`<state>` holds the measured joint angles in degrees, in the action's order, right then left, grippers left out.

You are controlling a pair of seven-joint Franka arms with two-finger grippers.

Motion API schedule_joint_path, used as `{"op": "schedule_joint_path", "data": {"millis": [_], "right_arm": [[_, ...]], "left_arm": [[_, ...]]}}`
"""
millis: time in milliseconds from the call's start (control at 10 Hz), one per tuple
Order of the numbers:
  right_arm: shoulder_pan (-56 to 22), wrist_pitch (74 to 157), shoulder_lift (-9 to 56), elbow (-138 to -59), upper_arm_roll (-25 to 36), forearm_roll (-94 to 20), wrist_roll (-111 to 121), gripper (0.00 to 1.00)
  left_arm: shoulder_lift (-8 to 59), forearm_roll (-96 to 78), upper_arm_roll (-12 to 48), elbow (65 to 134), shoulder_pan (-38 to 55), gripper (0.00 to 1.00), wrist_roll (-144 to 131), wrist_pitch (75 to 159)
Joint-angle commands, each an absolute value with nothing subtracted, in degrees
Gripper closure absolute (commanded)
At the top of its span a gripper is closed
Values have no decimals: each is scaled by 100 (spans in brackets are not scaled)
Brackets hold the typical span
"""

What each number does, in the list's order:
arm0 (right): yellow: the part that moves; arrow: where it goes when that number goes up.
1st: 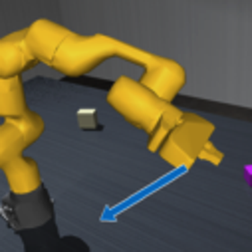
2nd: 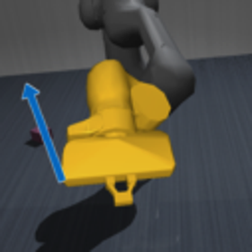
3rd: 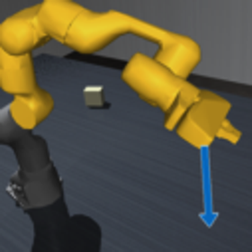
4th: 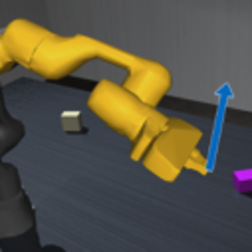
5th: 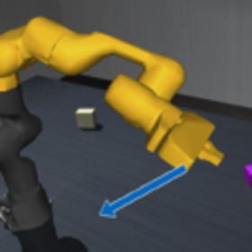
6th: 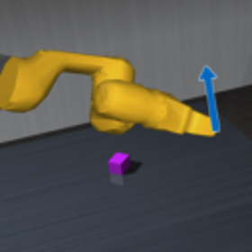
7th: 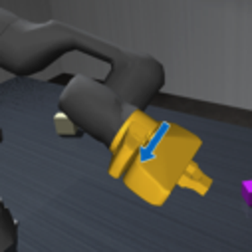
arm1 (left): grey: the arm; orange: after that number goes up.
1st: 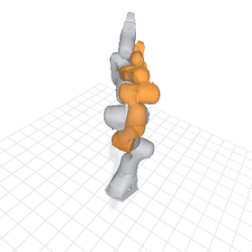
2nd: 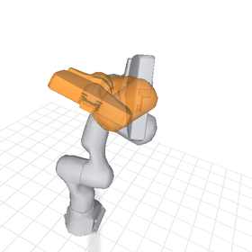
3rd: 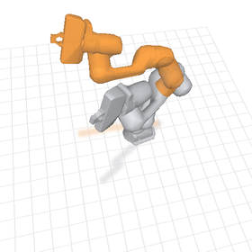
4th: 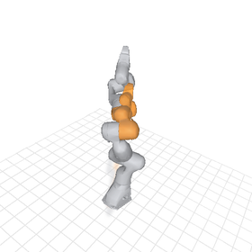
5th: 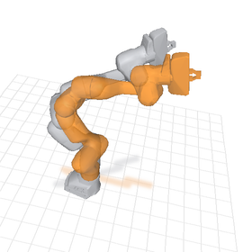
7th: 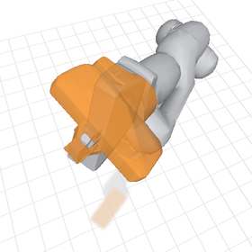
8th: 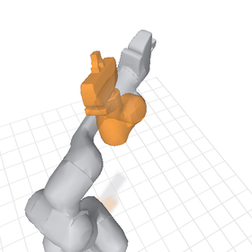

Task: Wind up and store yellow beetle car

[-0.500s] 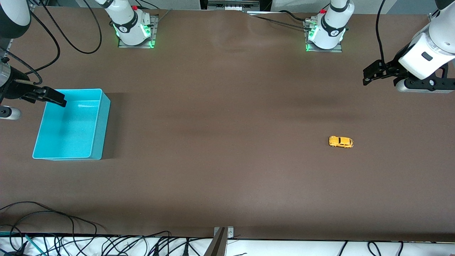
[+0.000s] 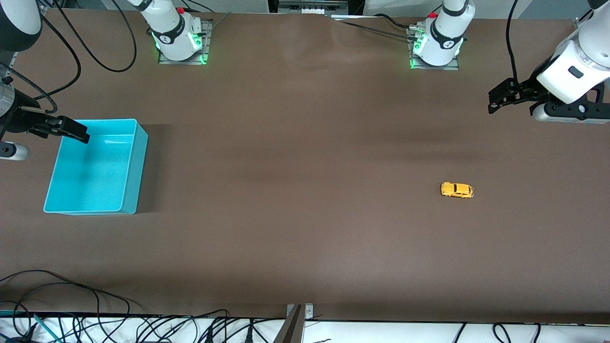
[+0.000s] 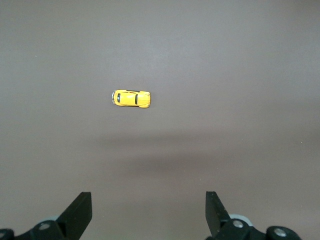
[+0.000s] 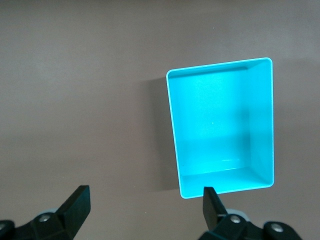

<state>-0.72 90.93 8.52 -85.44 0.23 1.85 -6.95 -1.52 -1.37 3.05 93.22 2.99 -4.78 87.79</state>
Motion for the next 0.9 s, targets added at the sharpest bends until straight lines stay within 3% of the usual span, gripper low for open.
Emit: {"op": "schedule_joint_path", "data": {"millis": [0,800], "right_arm": [[-53,9018,809,-8534,9,79,-668,0],[-53,8842,782,-8508,35,88,-607,0]], "left_arm": [[-35,-44,308,9167,281,0,-343,8640],[44,-44,308,9141,281,0,-395,8604]]}}
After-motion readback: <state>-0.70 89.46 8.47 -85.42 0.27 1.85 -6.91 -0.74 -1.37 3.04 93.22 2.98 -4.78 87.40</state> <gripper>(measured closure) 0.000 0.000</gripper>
